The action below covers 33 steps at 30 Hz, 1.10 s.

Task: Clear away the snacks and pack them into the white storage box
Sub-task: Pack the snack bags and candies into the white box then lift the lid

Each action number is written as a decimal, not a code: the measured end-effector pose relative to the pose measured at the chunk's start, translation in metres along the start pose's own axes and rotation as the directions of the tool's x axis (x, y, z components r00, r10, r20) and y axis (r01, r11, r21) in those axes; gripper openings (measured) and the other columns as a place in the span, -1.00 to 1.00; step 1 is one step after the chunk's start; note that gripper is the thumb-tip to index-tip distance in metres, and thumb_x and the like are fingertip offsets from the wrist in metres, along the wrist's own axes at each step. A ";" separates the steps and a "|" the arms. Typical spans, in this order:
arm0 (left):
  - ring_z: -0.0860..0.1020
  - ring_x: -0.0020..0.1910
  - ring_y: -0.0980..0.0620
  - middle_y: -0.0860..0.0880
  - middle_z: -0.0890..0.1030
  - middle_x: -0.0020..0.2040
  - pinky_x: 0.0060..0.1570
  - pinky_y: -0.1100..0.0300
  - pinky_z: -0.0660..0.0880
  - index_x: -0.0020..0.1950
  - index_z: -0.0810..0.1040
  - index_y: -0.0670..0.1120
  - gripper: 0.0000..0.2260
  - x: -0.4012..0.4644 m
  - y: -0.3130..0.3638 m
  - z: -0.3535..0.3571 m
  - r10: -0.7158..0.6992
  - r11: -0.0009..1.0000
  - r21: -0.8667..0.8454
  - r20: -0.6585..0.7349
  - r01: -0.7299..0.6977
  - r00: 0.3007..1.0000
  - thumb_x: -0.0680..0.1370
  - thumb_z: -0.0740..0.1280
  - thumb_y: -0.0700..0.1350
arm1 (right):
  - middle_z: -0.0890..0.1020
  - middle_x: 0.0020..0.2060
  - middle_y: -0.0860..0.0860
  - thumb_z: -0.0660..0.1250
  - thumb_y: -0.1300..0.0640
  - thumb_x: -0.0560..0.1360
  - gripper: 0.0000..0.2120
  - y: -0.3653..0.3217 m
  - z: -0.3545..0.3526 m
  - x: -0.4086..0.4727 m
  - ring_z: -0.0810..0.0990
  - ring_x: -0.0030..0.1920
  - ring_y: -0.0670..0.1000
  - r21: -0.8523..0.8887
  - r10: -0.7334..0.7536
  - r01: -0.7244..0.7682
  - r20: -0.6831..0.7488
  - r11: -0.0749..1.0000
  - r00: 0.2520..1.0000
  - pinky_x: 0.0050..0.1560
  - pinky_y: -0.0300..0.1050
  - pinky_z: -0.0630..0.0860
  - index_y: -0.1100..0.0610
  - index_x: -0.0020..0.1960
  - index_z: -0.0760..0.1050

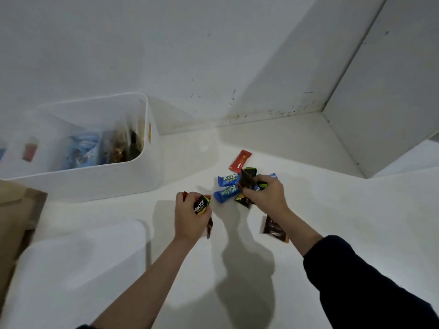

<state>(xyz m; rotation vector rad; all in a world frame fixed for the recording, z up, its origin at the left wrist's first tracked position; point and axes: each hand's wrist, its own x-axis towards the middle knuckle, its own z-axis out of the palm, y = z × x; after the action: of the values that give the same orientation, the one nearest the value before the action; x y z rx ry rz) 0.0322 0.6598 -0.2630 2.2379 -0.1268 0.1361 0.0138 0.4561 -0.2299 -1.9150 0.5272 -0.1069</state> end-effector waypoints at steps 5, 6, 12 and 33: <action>0.45 -0.15 0.12 0.09 0.42 -0.15 -0.10 0.56 0.33 -0.11 0.55 -0.09 -0.73 0.018 0.017 -0.084 0.007 0.993 -0.114 -0.220 -0.033 0.975 0.28 0.51 -0.29 | 0.60 -0.44 0.03 0.45 0.34 0.36 -0.81 -0.120 0.046 -0.021 0.56 -0.48 -0.10 0.386 -0.101 0.043 0.131 0.921 0.986 -0.44 -0.27 0.49 0.08 -0.29 0.58; 0.44 -0.14 0.12 0.06 0.44 -0.14 -0.10 0.55 0.33 -0.10 0.56 -0.11 -0.74 0.026 0.020 -0.104 0.017 0.992 -0.116 -0.272 -0.050 0.962 0.28 0.51 -0.29 | 0.60 -0.45 0.02 0.44 0.36 0.36 -0.76 -0.143 0.060 -0.022 0.56 -0.46 -0.07 0.434 -0.139 0.062 0.148 0.899 0.979 -0.42 -0.27 0.50 0.05 -0.33 0.58; 0.37 -0.12 0.14 -0.14 0.48 -0.07 -0.10 0.51 0.30 -0.05 0.55 -0.23 -0.73 0.098 0.012 -0.211 0.073 0.989 -0.071 -0.524 -0.129 0.848 0.29 0.48 -0.27 | 0.65 -0.32 0.14 0.45 0.33 0.33 -0.86 -0.235 0.158 -0.014 0.62 -0.29 0.06 0.463 -0.218 0.089 0.233 0.882 0.948 -0.20 -0.06 0.60 0.12 -0.29 0.60; 0.46 0.13 -0.13 -0.19 0.54 0.07 0.18 0.25 0.32 0.08 0.52 -0.21 -0.68 0.086 -0.025 -0.171 0.233 0.972 0.059 -0.306 -0.225 0.923 0.50 0.28 0.01 | 0.49 0.23 0.03 0.29 -0.05 0.53 -0.57 -0.146 0.154 -0.034 0.48 0.23 -0.01 -0.027 -0.395 0.394 -0.018 0.919 0.919 0.24 -0.09 0.44 0.06 0.35 0.40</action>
<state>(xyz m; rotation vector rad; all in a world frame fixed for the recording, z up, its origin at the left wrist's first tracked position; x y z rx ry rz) 0.1119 0.8056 -0.1636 2.1871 -0.2157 0.6184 0.0770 0.6467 -0.1547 -2.0222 0.1490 -0.3866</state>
